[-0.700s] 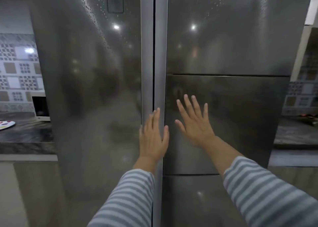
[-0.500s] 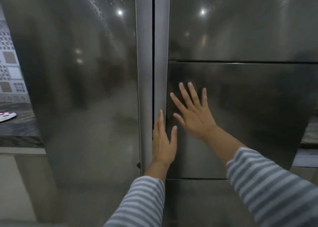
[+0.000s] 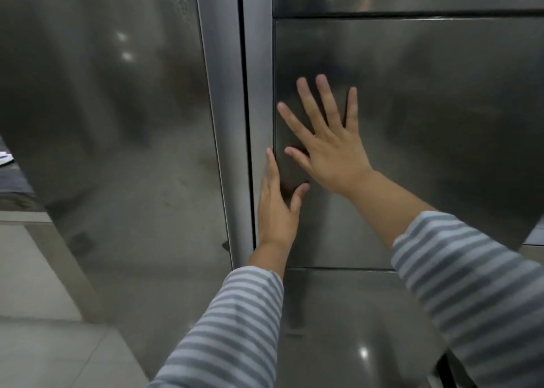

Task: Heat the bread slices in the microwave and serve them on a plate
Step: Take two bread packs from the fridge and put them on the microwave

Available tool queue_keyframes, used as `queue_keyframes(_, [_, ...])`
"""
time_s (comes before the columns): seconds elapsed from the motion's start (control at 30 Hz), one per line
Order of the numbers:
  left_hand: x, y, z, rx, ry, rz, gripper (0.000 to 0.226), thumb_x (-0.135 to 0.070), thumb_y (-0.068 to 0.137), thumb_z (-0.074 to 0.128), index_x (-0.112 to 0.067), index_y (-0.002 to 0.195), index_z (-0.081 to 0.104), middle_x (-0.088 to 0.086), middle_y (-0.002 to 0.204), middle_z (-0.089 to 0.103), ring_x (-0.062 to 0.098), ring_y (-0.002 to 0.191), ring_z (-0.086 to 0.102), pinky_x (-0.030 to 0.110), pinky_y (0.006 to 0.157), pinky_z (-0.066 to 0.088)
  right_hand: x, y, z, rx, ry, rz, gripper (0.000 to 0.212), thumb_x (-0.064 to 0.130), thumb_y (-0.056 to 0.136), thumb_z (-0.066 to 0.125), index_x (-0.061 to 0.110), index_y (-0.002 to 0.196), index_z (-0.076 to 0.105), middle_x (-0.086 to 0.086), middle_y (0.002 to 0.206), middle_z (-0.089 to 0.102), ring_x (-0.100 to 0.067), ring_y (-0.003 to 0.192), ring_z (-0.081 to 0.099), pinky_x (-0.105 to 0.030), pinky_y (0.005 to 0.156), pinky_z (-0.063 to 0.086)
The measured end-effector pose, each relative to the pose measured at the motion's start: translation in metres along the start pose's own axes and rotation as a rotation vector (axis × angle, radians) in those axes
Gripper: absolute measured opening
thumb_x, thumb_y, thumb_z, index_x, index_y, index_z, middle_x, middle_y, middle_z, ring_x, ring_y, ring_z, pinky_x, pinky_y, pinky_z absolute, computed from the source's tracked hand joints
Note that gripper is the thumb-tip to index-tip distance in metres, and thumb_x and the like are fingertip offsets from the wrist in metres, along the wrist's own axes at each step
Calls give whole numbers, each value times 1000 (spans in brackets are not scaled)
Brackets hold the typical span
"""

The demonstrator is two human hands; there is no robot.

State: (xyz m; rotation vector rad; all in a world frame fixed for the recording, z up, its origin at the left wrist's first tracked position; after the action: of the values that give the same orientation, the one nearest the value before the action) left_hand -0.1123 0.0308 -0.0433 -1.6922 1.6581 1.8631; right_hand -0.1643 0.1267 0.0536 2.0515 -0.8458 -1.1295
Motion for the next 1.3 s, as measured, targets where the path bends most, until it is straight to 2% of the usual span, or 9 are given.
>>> queue_keyframes(0.37, [-11, 1, -5, 51, 46, -51, 99, -34, 89, 63, -73, 123, -21, -4, 155, 31, 15, 139, 34, 44, 112, 35, -1, -2, 0, 47, 1, -1, 75, 57, 94, 39, 29, 153, 2, -10, 161, 0, -33, 146, -4, -62, 112, -4])
queue_keyframes(0.6, [-33, -31, -18, 83, 116, -48, 89, -35, 92, 58, -50, 135, -19, 4, 150, 35, 21, 132, 41, 29, 100, 37, 2, -17, -33, 54, 17, 5, 73, 57, 93, 39, 29, 153, 6, -9, 158, -1, -36, 145, -6, -66, 112, 6])
queue_keyframes(0.7, [-43, -51, -30, 153, 110, -25, 93, -35, 92, 58, -55, 134, -23, 7, 145, 39, 20, 126, 47, 28, 100, 36, 6, -28, -59, 89, 18, 35, 74, 55, 93, 41, 30, 153, 5, -11, 160, 3, -35, 147, 0, -68, 111, 10])
queue_keyframes(0.83, [-52, -81, -47, 266, 140, 39, 107, -25, 91, 61, -60, 130, -32, 8, 116, 55, 15, 98, 57, 27, 86, 44, 15, -50, -101, 103, 73, 124, 71, 46, 93, 46, 30, 152, 10, -9, 161, 5, -31, 147, 1, -67, 111, 14])
queue_keyframes(0.9, [-65, -98, -56, 325, 135, 53, 108, -15, 89, 60, -53, 136, -30, 10, 123, 52, 17, 100, 56, 26, 84, 45, 21, -62, -124, 95, 118, 182, 67, 43, 91, 43, 28, 151, 17, -10, 160, 12, -30, 147, 8, -64, 111, 18])
queue_keyframes(1.03, [-87, -132, -76, 456, 62, 124, 96, -7, 85, 53, -35, 150, -11, -2, 155, 27, 19, 132, 42, 24, 103, 36, 34, -84, -172, 64, 204, 313, 56, 38, 93, 39, 23, 146, 29, -11, 157, 25, -30, 141, 29, -54, 111, 27])
queue_keyframes(1.13, [-94, -147, -95, 534, 52, 152, 87, -18, 76, 48, -41, 149, 6, 4, 127, 60, 24, 104, 63, 40, 89, 53, 44, -94, -208, -17, 207, 377, 47, 31, 94, 42, 22, 139, 35, -14, 145, 40, -32, 128, 41, -49, 106, 32])
queue_keyframes(1.2, [-106, -152, -111, 561, 222, 349, 71, -22, 75, 49, -33, 142, 28, 5, 103, 68, 25, 88, 66, 40, 77, 55, 51, -95, -229, -82, 166, 366, 45, 26, 91, 47, 21, 134, 36, -14, 135, 44, -32, 120, 44, -49, 104, 33])
queue_keyframes(1.3, [-129, -151, -137, 350, 405, 694, 38, -22, 73, 49, -13, 108, 59, 7, 87, 66, 26, 77, 63, 36, 64, 56, 59, -85, -259, -155, 107, 288, 47, 21, 84, 53, 19, 129, 40, -10, 130, 34, -29, 121, 36, -52, 110, 26])
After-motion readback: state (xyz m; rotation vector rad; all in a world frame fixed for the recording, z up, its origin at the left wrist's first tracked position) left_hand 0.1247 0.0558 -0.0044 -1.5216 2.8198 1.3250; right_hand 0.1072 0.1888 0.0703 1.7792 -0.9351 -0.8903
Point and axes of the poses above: each hand's wrist, its own y-axis towards the middle knuckle, its own z-axis out of the palm, x = y × z, the point moved 2 cm from there along y, towards the middle knuckle
